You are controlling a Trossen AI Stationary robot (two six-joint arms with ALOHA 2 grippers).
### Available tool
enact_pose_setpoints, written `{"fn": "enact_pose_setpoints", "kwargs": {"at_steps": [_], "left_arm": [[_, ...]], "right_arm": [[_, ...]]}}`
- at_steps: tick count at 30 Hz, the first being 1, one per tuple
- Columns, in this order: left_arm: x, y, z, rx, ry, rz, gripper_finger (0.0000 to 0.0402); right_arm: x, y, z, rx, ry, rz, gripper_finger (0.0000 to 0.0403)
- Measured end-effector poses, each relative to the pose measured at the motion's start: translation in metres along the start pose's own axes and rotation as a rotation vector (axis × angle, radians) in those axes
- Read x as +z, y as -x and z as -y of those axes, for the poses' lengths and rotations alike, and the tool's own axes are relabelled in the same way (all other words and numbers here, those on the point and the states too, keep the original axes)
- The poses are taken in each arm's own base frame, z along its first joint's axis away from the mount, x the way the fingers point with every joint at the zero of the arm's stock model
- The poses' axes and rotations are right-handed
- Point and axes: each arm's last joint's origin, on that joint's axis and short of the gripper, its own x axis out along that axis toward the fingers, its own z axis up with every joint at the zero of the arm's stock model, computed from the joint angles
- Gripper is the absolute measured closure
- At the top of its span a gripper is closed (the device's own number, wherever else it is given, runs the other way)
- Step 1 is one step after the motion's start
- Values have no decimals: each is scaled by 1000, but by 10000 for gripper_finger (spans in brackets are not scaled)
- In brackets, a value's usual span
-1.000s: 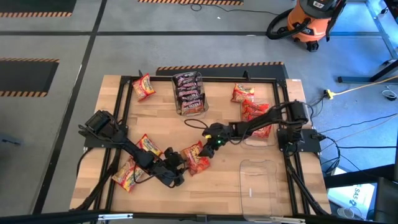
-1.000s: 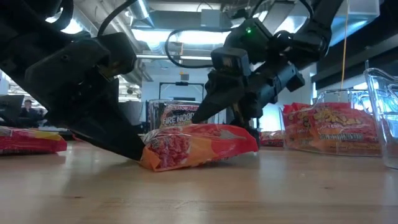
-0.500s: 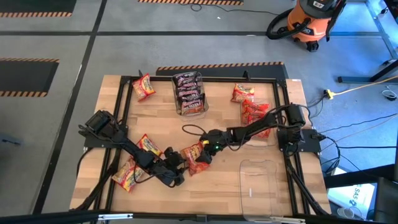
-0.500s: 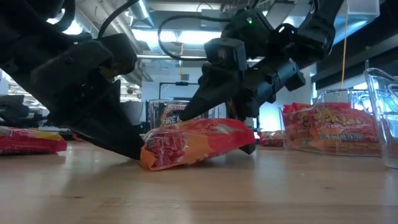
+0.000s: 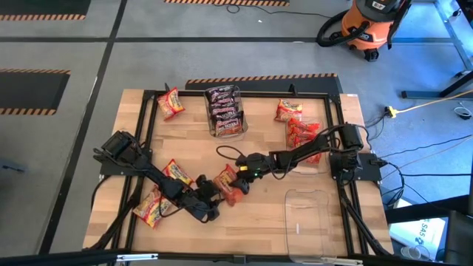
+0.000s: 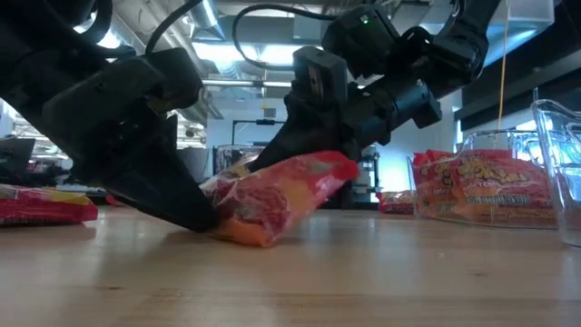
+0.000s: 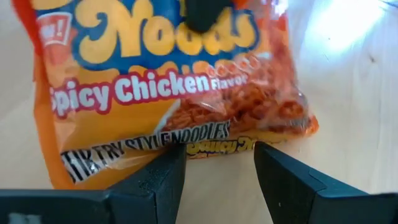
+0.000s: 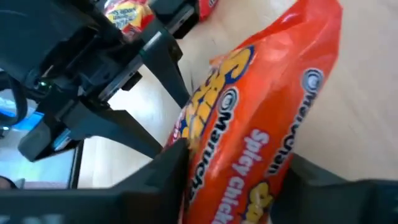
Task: Sort Maruchan noodles
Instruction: Put the orange noodle pack into the middle transparent bin
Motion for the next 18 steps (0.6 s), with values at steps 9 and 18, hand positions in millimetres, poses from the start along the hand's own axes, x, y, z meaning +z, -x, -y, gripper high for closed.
{"fn": "enact_pose_setpoints", "kwargs": {"at_steps": [9, 18], "left_arm": [[24, 28, 5, -140, 56, -86, 216], [37, 39, 8, -181, 104, -50, 216]], "right_arm": [[8, 11, -10, 68, 119, -36, 317], [37, 85, -51, -42, 287, -27, 299]]}}
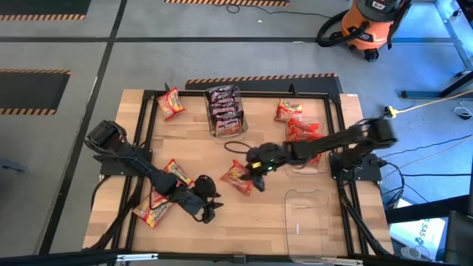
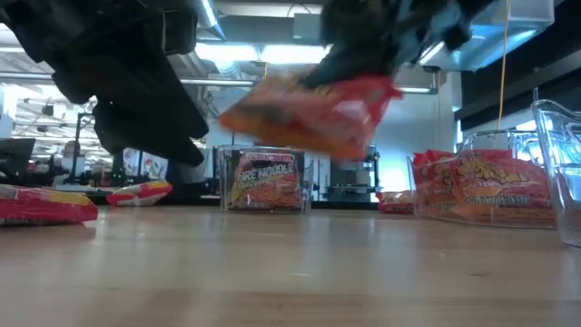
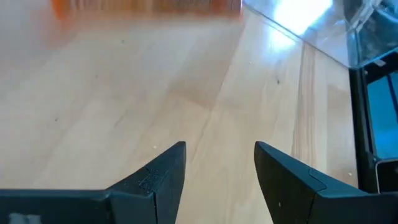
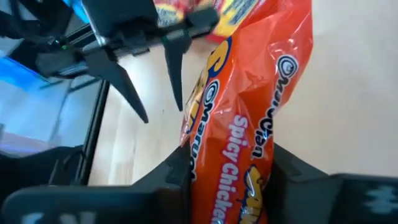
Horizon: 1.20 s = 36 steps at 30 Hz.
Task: Sort Maruchan noodles
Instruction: Put the orange noodle pack into the middle transparent bin
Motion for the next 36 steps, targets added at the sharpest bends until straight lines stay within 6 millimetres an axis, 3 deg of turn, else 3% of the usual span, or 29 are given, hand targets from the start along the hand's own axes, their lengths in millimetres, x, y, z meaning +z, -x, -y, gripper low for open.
{"fn": "enact_pose_setpoints", "kwargs": {"at_steps": [9, 15, 22, 29, 36], "left_arm": [[3, -3, -3, 47, 9, 59, 216], [5, -4, -5, 67, 12, 83, 216], [6, -4, -5, 81, 13, 99, 216], [6, -4, -5, 81, 13, 100, 216], [7, -4, -6, 86, 15, 104, 216]], "right_arm": [[8, 106, -21, -159, 96, -32, 304], [-5, 165, -24, -260, 117, -56, 304], [-29, 219, -20, -385, 121, -109, 305], [-49, 237, -13, -498, 126, -243, 304], [-68, 216, -1, -496, 111, -396, 304]]}}
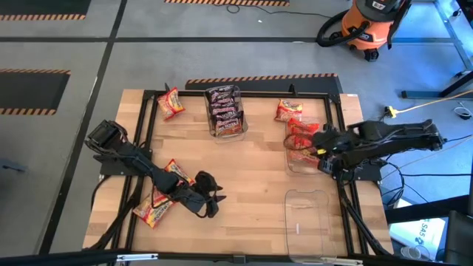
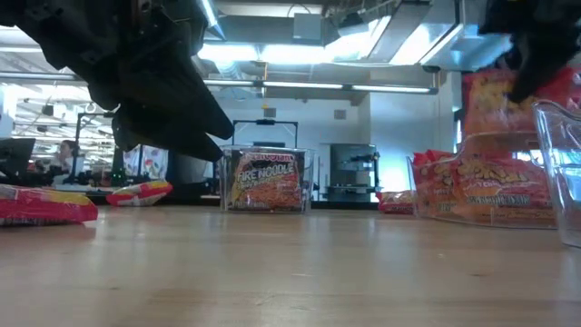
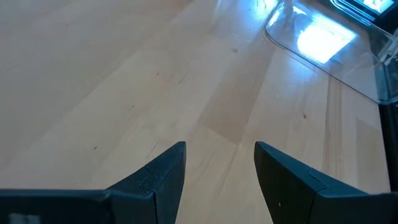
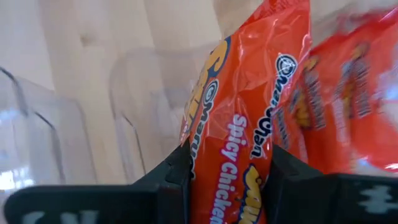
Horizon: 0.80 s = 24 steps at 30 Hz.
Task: Sort Maruchan noodles
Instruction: Put the orange noodle pack into the middle transparent bin
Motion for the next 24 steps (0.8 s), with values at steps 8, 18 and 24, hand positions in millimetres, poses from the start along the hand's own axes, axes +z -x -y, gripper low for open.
{"fn": "enact_pose_setpoints", "kwargs": {"at_steps": [8, 18, 24], "left_arm": [[1, -1, -1, 3, 2, 2, 216], [3, -2, -3, 12, 8, 6, 216], [3, -2, -3, 8, 8, 1, 216]], "right_arm": [[-6, -46, -8, 52, 8, -94, 304], [-1, -83, -16, 61, 19, -215, 303], [0, -92, -18, 45, 23, -260, 303]]}}
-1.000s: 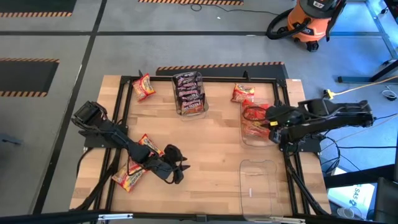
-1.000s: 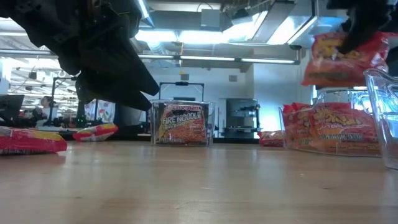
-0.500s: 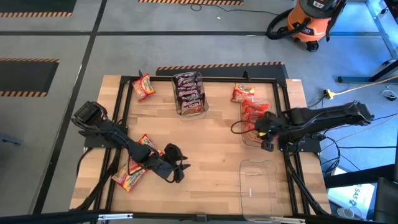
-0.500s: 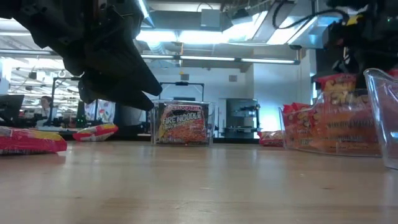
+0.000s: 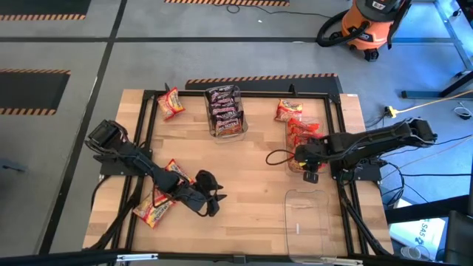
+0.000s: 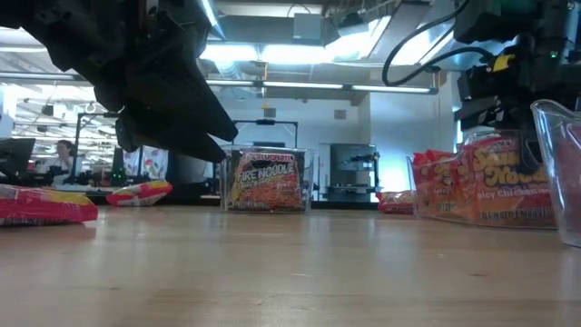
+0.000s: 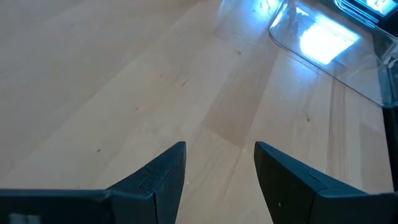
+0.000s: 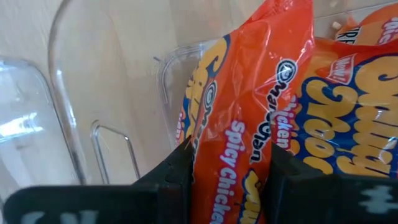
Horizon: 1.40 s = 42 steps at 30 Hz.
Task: Sort Maruchan noodles
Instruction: Put the orange noodle pack into the middle transparent bin, then put the red noodle pack into the bottom transparent bin
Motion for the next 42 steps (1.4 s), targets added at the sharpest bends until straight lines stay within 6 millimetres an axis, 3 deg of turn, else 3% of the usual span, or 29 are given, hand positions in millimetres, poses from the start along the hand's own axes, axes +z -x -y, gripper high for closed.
{"fn": "enact_pose_setpoints", "kwargs": {"at_steps": [5, 13, 16, 21, 24, 27, 33, 36, 42], "left_arm": [[0, 0, 0, 0, -1, -1, 216], [0, 0, 0, 1, -2, -2, 216], [0, 0, 0, 1, -3, -2, 216], [1, -1, -1, 7, 1, 2, 216], [4, -3, -3, 13, 12, 9, 216], [6, -5, -5, 20, 19, 14, 216], [9, -2, -7, -30, 39, -93, 216], [18, 13, -6, -60, 99, -206, 216], [29, 60, -13, 118, 186, -426, 216]], "right_arm": [[0, -1, 0, 0, -2, -5, 287], [-2, 3, 0, -5, -28, -43, 191], [5, 24, -2, 18, -30, -56, 165], [21, 76, -8, 91, -103, -14, 148], [39, 98, -12, 142, -116, 154, 150], [59, 106, -18, 188, -106, 373, 155], [94, 89, -28, 257, -36, 721, 163], [108, 70, -33, 284, -9, 830, 163], [126, 30, -41, 313, 47, 863, 164]]}}
